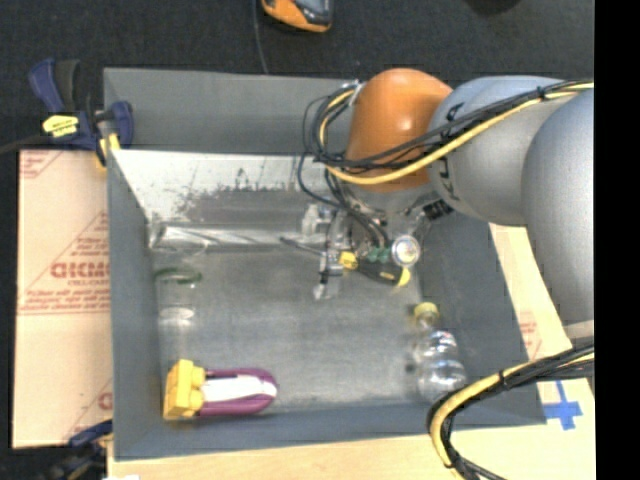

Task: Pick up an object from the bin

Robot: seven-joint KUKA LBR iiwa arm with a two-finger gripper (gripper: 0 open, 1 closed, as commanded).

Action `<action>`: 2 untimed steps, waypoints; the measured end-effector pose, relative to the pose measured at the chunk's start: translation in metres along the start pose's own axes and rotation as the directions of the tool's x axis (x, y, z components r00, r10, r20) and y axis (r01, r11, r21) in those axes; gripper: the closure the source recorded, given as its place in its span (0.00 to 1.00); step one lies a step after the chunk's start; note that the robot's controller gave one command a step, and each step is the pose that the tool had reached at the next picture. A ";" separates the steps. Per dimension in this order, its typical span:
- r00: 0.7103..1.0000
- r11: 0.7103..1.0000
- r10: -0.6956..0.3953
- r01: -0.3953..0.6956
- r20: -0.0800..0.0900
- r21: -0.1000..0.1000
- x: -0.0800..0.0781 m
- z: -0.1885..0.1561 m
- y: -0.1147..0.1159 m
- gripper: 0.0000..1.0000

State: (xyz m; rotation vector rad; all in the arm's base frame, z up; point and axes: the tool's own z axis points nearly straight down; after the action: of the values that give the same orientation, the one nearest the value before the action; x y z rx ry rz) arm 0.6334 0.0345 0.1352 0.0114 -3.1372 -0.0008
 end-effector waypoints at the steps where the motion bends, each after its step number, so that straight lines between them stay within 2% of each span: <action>1: 1.000 1.000 0.001 -0.001 0.008 0.000 -0.002 -0.005 0.000 0.00; 2: 1.000 1.000 0.008 -0.008 0.010 0.000 -0.005 -0.013 -0.018 0.00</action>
Offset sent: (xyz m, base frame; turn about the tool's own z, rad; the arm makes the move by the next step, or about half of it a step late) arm 0.0040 -0.0164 0.0124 0.0066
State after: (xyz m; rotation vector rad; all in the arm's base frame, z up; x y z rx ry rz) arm 0.6386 0.0168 0.1485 -0.0006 -3.1473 -0.0003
